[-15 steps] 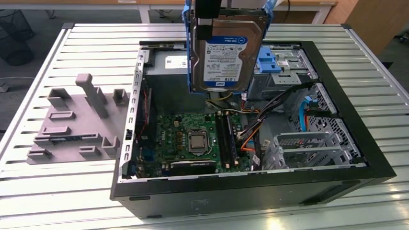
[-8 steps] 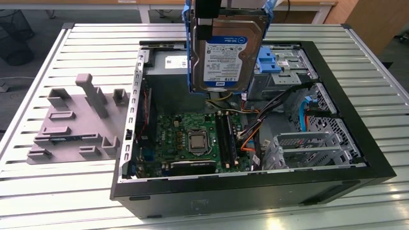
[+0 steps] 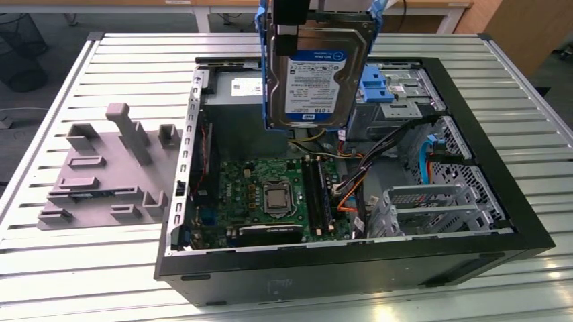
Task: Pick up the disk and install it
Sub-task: 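Insert the disk into the insertion slot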
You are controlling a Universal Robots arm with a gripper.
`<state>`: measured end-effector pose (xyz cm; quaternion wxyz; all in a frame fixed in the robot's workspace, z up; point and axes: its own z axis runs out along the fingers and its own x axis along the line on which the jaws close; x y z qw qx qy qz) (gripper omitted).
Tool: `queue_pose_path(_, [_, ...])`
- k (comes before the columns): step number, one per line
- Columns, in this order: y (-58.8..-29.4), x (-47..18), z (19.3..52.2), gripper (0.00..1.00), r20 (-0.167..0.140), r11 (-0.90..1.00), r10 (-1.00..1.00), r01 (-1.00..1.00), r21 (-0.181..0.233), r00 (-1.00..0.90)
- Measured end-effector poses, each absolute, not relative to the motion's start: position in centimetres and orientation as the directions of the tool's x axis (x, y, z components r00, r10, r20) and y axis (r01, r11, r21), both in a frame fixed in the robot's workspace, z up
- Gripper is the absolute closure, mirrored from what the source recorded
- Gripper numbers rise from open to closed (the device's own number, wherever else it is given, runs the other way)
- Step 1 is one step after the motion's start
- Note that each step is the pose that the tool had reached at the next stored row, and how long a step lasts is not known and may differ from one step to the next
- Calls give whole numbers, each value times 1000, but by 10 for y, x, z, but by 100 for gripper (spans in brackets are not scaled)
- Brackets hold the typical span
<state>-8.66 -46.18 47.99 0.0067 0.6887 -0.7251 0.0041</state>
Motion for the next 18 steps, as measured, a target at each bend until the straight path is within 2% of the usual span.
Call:
queue_pose_path(13, [-462, -87, 480, 64, 15, 51, -999, -999, 3, -51])
queue_pose_path(18, [-477, -87, 480, 64, 15, 52, -999, -999, 3, -51])
